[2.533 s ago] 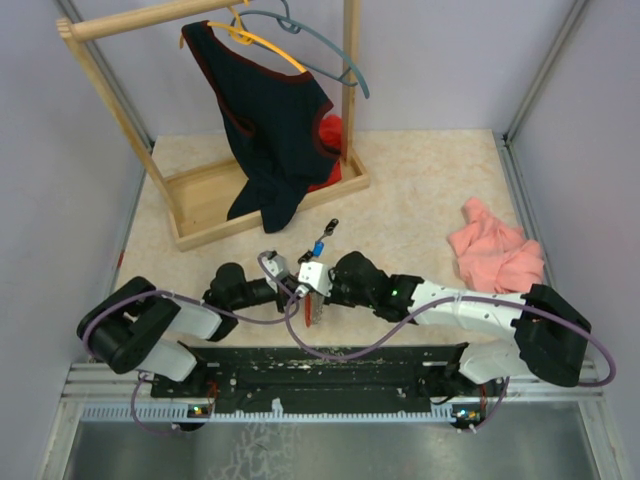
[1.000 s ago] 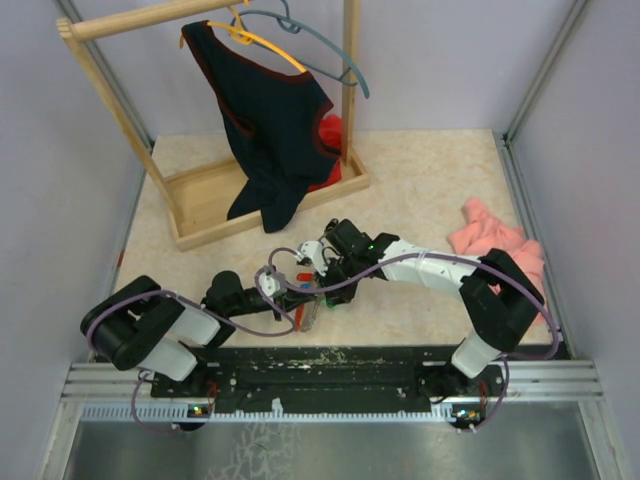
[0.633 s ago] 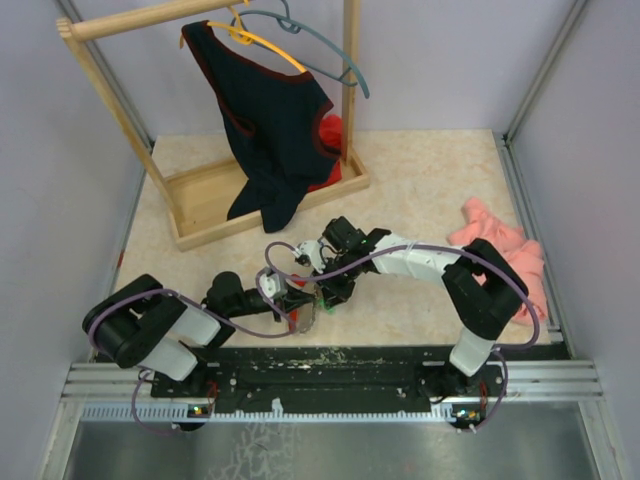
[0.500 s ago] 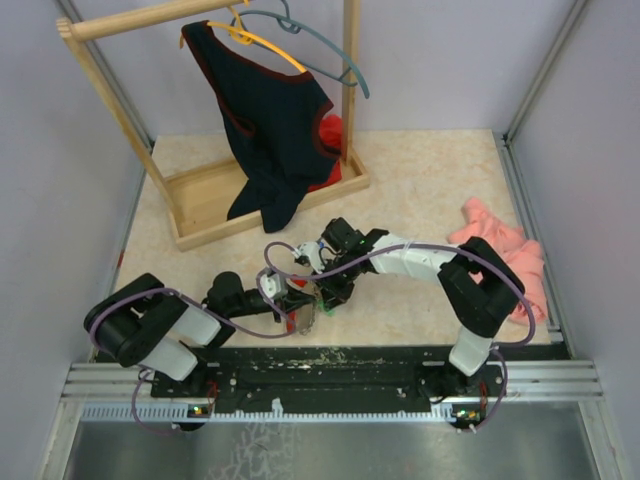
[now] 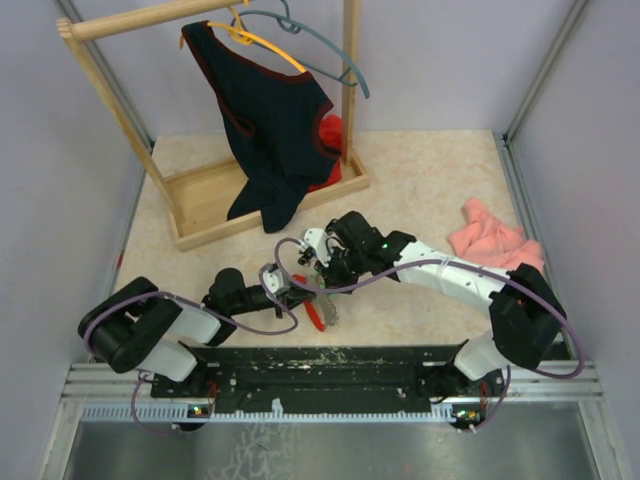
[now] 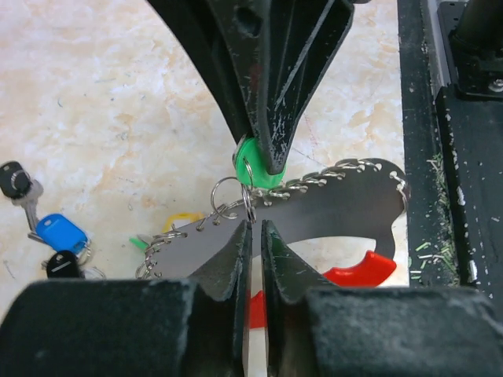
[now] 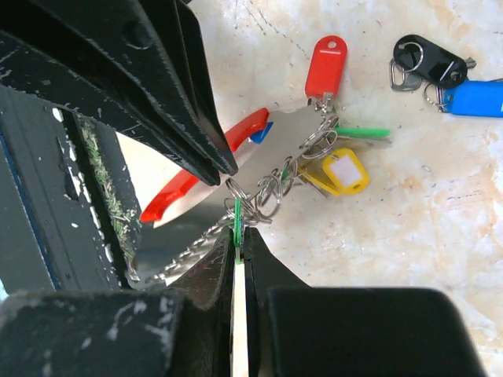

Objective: Put the keys on the keyring

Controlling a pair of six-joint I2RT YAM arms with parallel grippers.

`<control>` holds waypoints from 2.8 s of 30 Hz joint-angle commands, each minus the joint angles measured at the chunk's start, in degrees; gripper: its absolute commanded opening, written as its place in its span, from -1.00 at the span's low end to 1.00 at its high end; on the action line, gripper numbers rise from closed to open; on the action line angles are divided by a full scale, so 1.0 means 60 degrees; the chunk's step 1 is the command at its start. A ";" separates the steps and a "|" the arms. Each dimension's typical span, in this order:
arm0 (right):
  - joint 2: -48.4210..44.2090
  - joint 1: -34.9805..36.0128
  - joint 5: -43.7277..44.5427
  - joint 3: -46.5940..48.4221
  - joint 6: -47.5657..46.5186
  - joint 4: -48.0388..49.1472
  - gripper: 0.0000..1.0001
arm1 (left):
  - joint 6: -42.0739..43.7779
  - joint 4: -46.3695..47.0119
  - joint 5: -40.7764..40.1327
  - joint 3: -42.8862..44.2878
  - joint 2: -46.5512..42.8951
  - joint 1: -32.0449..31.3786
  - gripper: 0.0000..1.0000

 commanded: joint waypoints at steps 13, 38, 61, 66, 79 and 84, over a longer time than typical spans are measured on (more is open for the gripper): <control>-0.0146 0.0605 0.0597 0.0442 -0.0499 0.0078 -1.00 | -0.0415 -0.0242 0.0559 0.0242 -0.0231 -0.0062 -0.32; -0.0382 0.0874 0.0678 0.0606 -0.0512 -0.0008 -1.00 | -0.0378 -0.1575 0.0402 0.1045 0.0257 -0.0062 -0.60; 0.0464 -0.0083 0.1248 0.0148 0.0270 -0.0665 -1.00 | 0.0139 -0.0949 0.0365 0.0504 -0.0330 -0.0297 -0.99; 0.1002 -0.0088 0.0718 0.0444 0.0258 -0.0638 -1.00 | 0.0662 -0.1124 0.0051 0.0482 -0.0668 -0.0834 -0.99; 0.0973 -0.0069 0.1555 0.0292 0.0125 -0.0521 -1.00 | 0.1162 -0.1759 -0.1403 0.0547 -0.0735 -0.1240 -0.99; -0.0020 0.0002 0.1748 -0.0337 -0.0143 0.0003 -1.00 | 0.1029 -0.1894 -0.2382 0.0423 -0.0822 -0.1230 -0.97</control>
